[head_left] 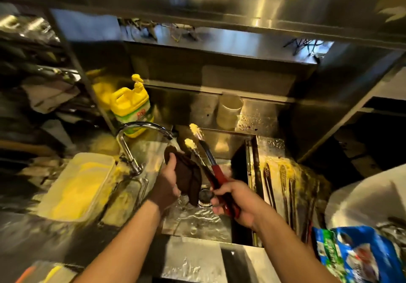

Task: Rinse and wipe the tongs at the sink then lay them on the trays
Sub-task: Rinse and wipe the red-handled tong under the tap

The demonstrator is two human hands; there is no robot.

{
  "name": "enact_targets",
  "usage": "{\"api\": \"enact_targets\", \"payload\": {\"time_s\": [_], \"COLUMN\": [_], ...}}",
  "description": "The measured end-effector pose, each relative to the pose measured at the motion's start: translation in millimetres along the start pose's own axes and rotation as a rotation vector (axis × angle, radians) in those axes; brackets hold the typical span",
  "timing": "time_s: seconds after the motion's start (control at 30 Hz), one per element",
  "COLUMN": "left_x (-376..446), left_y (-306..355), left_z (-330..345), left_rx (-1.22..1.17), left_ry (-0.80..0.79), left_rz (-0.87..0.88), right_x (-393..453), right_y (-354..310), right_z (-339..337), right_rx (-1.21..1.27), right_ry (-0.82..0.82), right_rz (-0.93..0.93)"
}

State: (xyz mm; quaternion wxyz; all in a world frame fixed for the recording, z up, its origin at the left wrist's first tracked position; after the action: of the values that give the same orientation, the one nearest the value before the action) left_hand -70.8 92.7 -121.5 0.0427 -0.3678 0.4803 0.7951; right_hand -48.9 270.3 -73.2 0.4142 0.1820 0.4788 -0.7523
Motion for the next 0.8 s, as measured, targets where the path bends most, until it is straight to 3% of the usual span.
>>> {"api": "enact_targets", "payload": {"time_s": [0.1,0.33,0.43,0.57,0.7,0.8], "left_x": [9.9,36.0,45.6,37.7,56.1,44.8], "left_y": [11.2,37.6,35.4,9.7,23.6,4.7], "left_z": [-4.3,-4.8,-5.2,23.8,0.0,21.7], "left_rx": [0.019,0.270,0.310,0.334,0.311,0.326], "left_ry": [0.006,0.052,0.088,-0.085,0.109,-0.057], "left_rz": [-0.005,0.011,-0.026,-0.104,-0.055,-0.139], "right_x": [5.3,3.6,1.0,2.8,-5.8,-1.6], "right_y": [5.5,7.6,2.0,-1.7,5.8,-1.1], "right_z": [17.0,27.3,21.2,29.6,16.4,8.2], "right_rx": [-0.094,-0.500,-0.474,-0.501,-0.482,-0.487], "right_ry": [-0.011,-0.015,-0.007,0.013,0.019,0.073], "right_rz": [0.023,-0.120,-0.141,-0.178,-0.130,-0.140]}}
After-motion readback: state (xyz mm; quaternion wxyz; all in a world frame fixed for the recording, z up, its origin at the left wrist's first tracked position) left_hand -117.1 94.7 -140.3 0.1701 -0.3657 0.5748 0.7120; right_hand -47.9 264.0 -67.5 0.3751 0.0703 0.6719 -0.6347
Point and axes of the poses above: each hand's wrist, its own x-axis towards the middle knuckle, its own z-axis out of the palm, y = z × x, the point moved 9 cm from there along x, towards the middle knuckle, and after that the axes turned 14 degrees about x, right-handed, at the moved point
